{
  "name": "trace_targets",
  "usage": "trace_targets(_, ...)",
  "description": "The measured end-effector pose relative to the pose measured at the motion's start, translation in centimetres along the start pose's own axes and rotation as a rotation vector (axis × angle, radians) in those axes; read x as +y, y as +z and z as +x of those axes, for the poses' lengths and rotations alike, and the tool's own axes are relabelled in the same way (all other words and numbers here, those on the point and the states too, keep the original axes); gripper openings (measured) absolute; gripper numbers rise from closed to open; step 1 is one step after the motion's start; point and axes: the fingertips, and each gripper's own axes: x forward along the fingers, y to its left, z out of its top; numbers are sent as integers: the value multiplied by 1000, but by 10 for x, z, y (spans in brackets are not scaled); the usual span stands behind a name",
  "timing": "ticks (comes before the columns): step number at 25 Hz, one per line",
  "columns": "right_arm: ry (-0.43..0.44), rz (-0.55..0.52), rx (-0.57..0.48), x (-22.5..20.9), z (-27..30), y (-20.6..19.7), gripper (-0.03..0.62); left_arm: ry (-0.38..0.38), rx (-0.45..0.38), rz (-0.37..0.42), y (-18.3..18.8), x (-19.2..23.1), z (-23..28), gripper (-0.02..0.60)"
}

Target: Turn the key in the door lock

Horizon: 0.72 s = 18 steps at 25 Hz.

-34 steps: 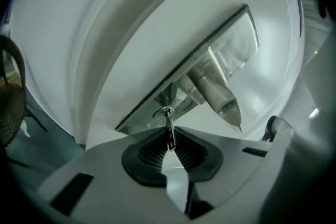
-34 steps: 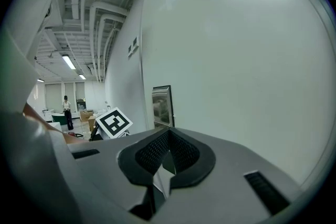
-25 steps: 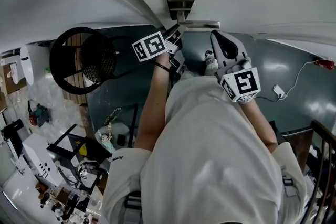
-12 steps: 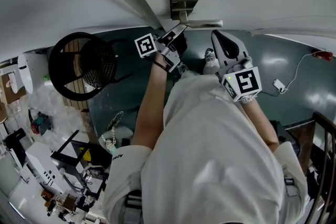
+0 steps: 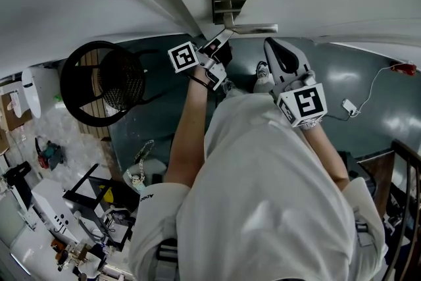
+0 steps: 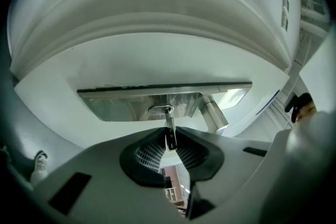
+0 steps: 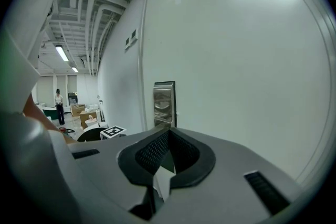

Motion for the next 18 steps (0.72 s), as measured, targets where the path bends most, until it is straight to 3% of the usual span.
trace_targets(5,33,2,-11,-2,-5,2,-8,73,-10,103,-5,-5,-2,60)
trace_targets(9,81,4,-19,-5,-8,5,-8,192,-17,254,-8,-4,-8,109)
trace_targets(18,193,11,-26,-23,-27,4,-8,510,-50,560,-20,-6,-13,110)
